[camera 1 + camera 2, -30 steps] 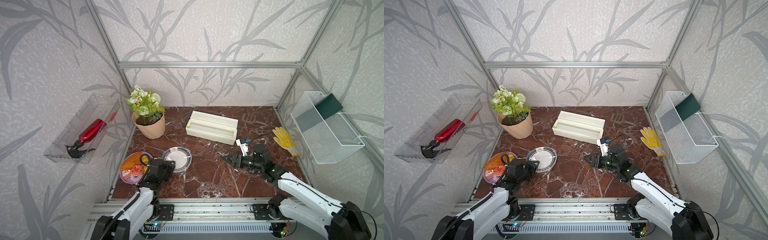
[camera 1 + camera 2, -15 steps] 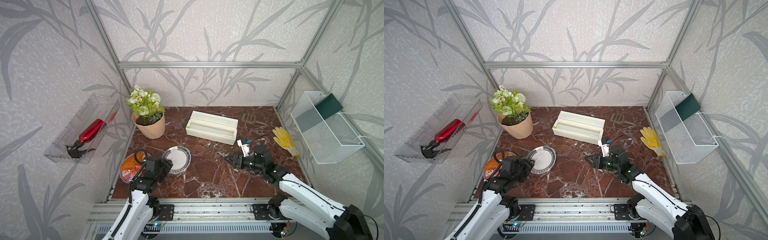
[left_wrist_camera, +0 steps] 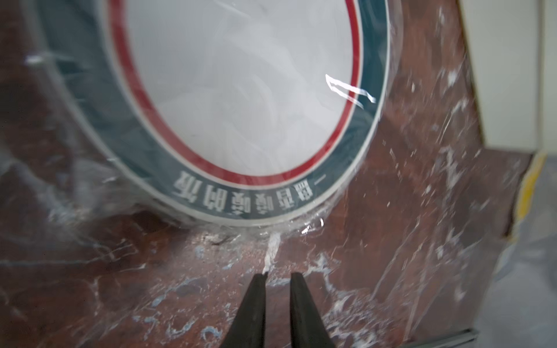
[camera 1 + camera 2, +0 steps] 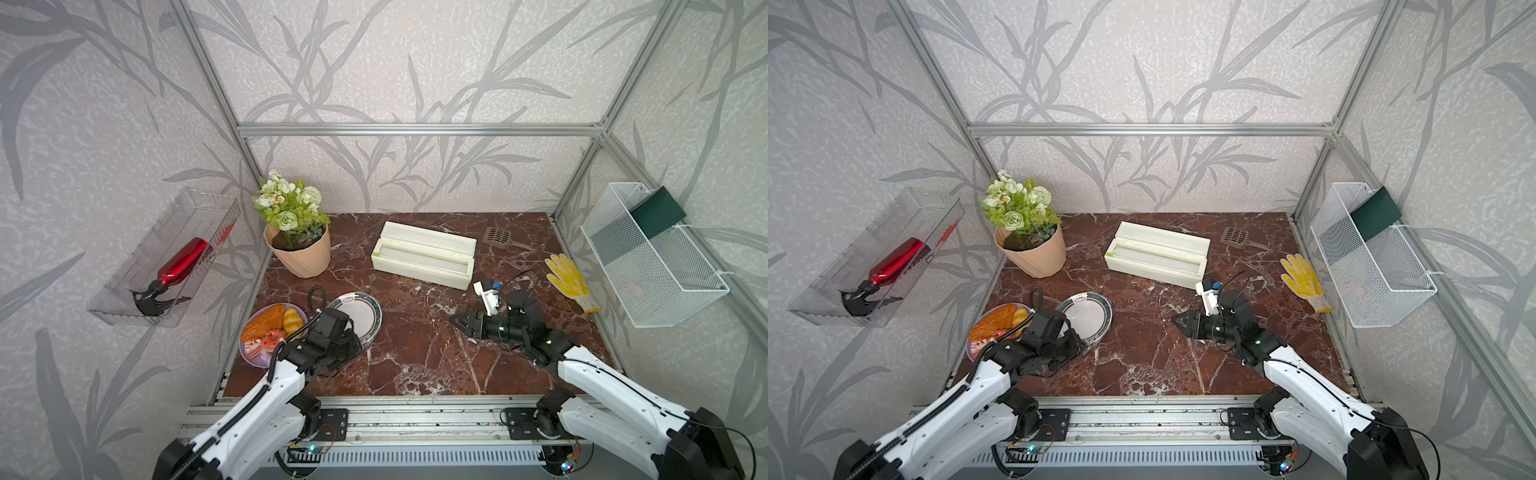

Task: Wrap the plate with plastic wrap
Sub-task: Place the plate at the center of the board.

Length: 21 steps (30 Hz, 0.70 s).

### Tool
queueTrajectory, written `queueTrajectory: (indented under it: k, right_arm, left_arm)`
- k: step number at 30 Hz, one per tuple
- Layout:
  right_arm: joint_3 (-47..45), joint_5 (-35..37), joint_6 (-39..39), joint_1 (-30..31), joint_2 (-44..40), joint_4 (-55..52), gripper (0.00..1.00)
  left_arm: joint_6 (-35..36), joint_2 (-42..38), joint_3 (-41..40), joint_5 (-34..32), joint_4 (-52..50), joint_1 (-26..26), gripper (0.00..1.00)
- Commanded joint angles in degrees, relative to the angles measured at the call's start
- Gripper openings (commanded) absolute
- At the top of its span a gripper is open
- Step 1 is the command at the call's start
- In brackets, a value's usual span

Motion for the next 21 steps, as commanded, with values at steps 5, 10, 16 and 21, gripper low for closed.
queueTrajectory:
  k: [5, 10, 16, 21]
  right_arm:
    - [1.4, -0.4, 0.3, 0.3, -0.8, 0.3, 0.5]
    - [1.7, 0.2, -0.7, 0.3, -2.3, -1.5, 0.5]
    - [1.0, 0.7, -0.6, 0.3, -2.5, -0.9, 0.5]
    - [0.4, 0.4, -0.2, 0.3, -2.2, 0.4, 0.5]
  left_arm:
    - [3.1, 10.8, 0.6, -7.4, 5.7, -4.3, 0.0]
    - [3.3, 12.9, 1.4, -10.9, 5.6, -4.3, 0.0]
    - [2.1, 17.6, 1.6, -14.3, 4.9, -4.2, 0.0]
    - [2.1, 19.5, 4.0, -16.4, 1.5, -4.1, 0.0]
